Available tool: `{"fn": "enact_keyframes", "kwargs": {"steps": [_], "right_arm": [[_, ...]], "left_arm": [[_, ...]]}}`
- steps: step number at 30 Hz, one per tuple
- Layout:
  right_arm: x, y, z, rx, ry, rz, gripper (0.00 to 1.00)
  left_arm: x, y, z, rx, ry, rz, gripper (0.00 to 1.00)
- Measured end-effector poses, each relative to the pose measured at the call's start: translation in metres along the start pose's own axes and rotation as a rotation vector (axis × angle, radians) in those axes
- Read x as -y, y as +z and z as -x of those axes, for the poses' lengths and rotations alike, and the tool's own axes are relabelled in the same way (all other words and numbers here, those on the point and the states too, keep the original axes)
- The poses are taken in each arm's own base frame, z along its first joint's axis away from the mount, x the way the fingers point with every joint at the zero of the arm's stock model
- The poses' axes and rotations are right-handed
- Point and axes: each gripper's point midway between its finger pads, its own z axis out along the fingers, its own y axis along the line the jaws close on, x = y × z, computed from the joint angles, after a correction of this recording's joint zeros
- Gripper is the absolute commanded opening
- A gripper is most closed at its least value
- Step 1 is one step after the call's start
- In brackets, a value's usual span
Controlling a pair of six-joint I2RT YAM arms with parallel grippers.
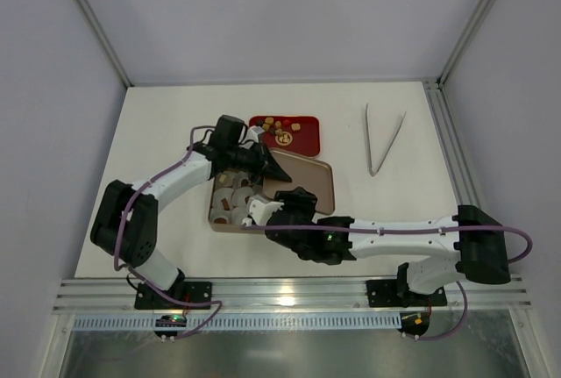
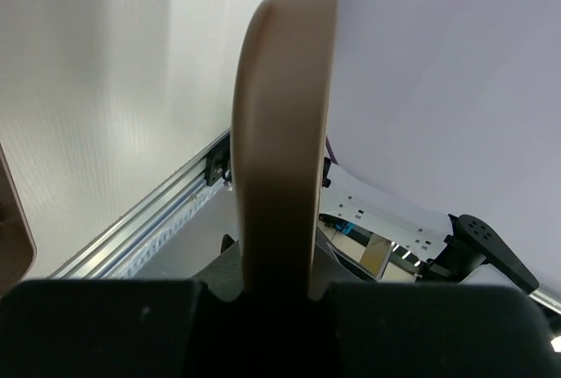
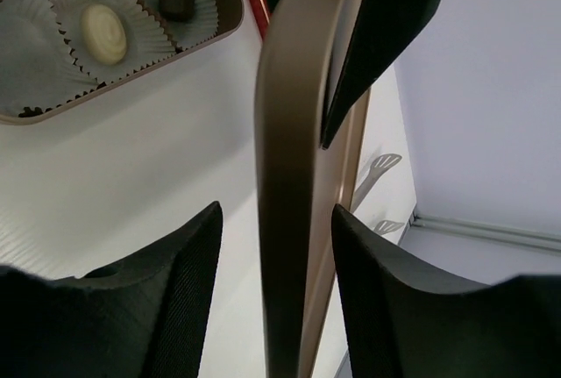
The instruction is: Pack the chocolate
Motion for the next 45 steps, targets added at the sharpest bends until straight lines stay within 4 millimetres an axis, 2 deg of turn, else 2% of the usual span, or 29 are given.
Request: {"fn": "enact_keyframes", "kwargs": {"steps": [1, 2, 4, 5, 7, 8, 9, 10, 11, 13, 14, 17, 20, 27, 33, 36, 40, 45], "right_arm": [[0.001, 0.001, 0.000, -0.001, -0.007, -0.009, 0.50], [0.002, 0.001, 0.001, -0.003, -0.016, -0.016, 0.38], [0.004, 0.003, 0.001, -0.007, -0.034, -0.032, 0.25], [0.005, 0.004, 0.002, -0.011, -0.043, -0.040, 0.14], [0.005, 0.006, 0.002, -0.020, -0.060, -0.053, 0.06], [0.007, 0.006, 0.003, -0.023, -0.060, -0.063, 0.04], [0.008, 0.006, 0.004, -0.024, -0.060, -0.072, 0.04], [0.009, 0.006, 0.005, -0.023, -0.058, -0.078, 0.04], [0.011, 0.006, 0.006, -0.023, -0.057, -0.083, 0.04], [0.013, 0.005, 0.005, -0.028, -0.061, -0.094, 0.04], [0.014, 0.005, 0.005, -0.031, -0.064, -0.101, 0.04], [0.018, 0.004, 0.003, -0.040, -0.066, -0.118, 0.04], [0.021, 0.002, 0.002, -0.046, -0.065, -0.130, 0.04], [0.037, -0.011, -0.008, -0.063, -0.024, -0.158, 0.04], [0.045, -0.023, -0.013, -0.079, 0.071, -0.142, 0.04], [0.052, -0.029, -0.006, -0.076, 0.171, -0.096, 0.04], [0.065, -0.033, 0.006, -0.037, 0.389, 0.005, 0.04], [0.089, -0.027, 0.000, 0.001, 0.724, 0.129, 0.04]], "left_arm": [[-0.002, 0.000, -0.001, -0.004, -0.004, 0.003, 0.00], [-0.004, -0.001, -0.003, -0.007, -0.009, 0.006, 0.00], [-0.007, -0.001, -0.006, -0.014, -0.018, 0.013, 0.01], [-0.008, -0.001, -0.007, -0.016, -0.022, 0.015, 0.05], [-0.008, -0.002, -0.008, -0.015, -0.025, 0.016, 0.11], [-0.008, -0.003, -0.008, -0.014, -0.019, 0.015, 0.16], [-0.007, -0.004, -0.008, -0.013, -0.020, 0.014, 0.31], [-0.007, -0.006, -0.008, -0.011, -0.010, 0.012, 0.38], [-0.005, -0.007, -0.009, -0.011, -0.002, 0.007, 0.51], [-0.002, -0.009, -0.010, -0.009, 0.018, -0.002, 0.64], [-0.001, -0.010, -0.011, -0.008, 0.024, -0.004, 0.74], [-0.003, -0.013, -0.010, -0.001, 0.043, 0.001, 0.84], [-0.006, -0.018, -0.001, 0.026, 0.047, 0.013, 0.88], [-0.005, -0.043, 0.038, 0.146, 0.069, 0.018, 0.88], [-0.003, -0.070, 0.076, 0.264, 0.105, 0.040, 0.76], [-0.017, -0.092, 0.098, 0.363, 0.112, 0.126, 0.59], [-0.053, -0.130, 0.118, 0.517, 0.102, 0.298, 0.49], [-0.100, -0.181, 0.116, 0.699, 0.071, 0.521, 0.36]]}}
